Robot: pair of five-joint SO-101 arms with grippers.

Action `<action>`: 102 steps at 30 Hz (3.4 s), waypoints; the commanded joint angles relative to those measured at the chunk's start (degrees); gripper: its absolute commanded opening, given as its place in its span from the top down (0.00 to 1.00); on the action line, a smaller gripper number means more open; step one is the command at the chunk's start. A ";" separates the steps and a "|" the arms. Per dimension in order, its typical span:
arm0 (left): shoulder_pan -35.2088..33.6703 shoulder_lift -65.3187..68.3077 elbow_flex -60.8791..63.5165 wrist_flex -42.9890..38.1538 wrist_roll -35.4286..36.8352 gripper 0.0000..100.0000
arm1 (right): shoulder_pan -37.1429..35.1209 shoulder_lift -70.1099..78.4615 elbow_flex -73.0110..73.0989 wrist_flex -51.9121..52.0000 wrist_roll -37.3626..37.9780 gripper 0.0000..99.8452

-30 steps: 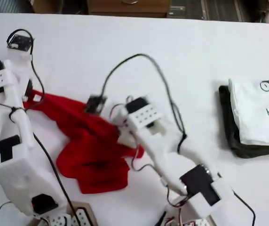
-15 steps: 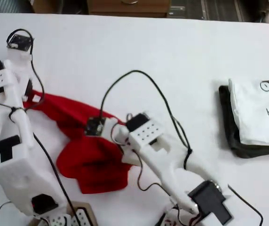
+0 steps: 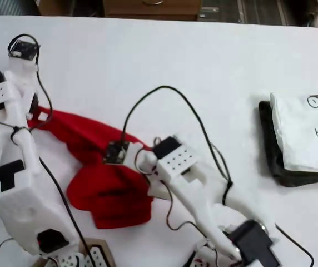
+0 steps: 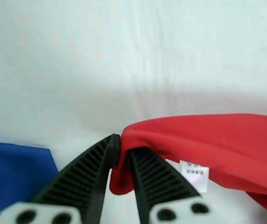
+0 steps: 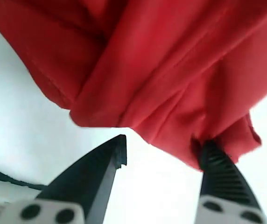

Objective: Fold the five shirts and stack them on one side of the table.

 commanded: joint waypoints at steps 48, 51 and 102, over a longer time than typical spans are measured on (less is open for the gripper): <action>-0.79 -0.53 -2.42 -1.76 0.00 0.98 | 1.27 3.82 -2.64 -7.43 -20.31 0.98; -0.70 -0.44 -2.42 -1.67 -0.18 0.98 | 10.51 1.19 -9.32 -6.64 -11.25 0.98; 1.41 7.12 -2.95 0.00 -6.59 0.98 | -0.92 7.69 -1.14 -6.64 -9.41 0.71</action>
